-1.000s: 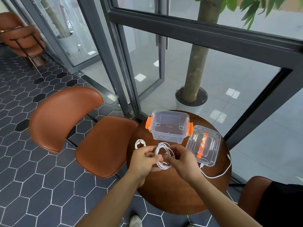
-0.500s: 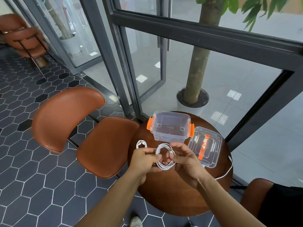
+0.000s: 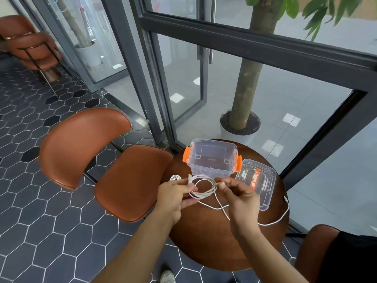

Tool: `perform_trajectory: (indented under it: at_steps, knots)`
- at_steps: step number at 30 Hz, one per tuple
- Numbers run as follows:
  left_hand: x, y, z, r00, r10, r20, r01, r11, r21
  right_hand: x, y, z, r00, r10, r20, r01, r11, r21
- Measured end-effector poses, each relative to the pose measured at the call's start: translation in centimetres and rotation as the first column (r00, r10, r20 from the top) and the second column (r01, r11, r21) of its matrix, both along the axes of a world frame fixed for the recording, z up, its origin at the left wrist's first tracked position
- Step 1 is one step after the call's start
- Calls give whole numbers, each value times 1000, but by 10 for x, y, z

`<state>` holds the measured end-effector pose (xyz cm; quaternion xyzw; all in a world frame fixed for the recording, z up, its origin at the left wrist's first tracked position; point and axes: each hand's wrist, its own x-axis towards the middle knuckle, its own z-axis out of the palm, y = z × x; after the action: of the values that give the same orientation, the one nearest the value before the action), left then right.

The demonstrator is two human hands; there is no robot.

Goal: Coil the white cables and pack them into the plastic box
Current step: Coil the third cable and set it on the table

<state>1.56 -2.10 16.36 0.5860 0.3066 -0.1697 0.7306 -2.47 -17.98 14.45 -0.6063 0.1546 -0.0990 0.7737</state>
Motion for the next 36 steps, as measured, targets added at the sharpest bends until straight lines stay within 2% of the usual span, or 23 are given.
perform_trajectory:
  at_steps: [3, 6, 11, 13, 19, 22, 27, 31, 36]
  knots:
    - [-1, -2, 0, 997, 69, 20, -69, 997, -18, -7, 6, -1, 998, -48, 28, 49, 997, -54]
    - [-1, -5, -1, 993, 110, 36, -108, 993, -45, -7, 4, -6, 997, -77, 22, 77, 997, -21]
    - [-1, -1, -1, 993, 25, 114, -22, 999, -27, 14, -5, -3, 976, 20, -215, 49, 949, 310]
    - [-3, 1, -5, 986, -43, 161, 42, 999, 8, 23, -7, -1, 958, 86, -275, 12, 942, 336]
    - [-11, -15, -14, 970, -80, 232, 66, 995, 69, 40, -8, -6, 936, 60, -345, 26, 971, 239]
    - [-12, -20, -15, 962, -121, 245, 99, 990, 98, 39, -7, -12, 933, 87, -350, -73, 996, 53]
    - [-8, -11, -16, 979, -113, 169, 104, 993, 63, 33, -7, -8, 948, 103, -302, -124, 991, -53]
    - [-7, -6, -16, 987, -125, 102, 124, 992, 20, 27, -4, -8, 966, 85, -246, -144, 962, -233]
    - [-8, -7, -15, 975, -172, 139, 162, 983, 84, 25, -5, -14, 961, 119, -248, -181, 952, -246]
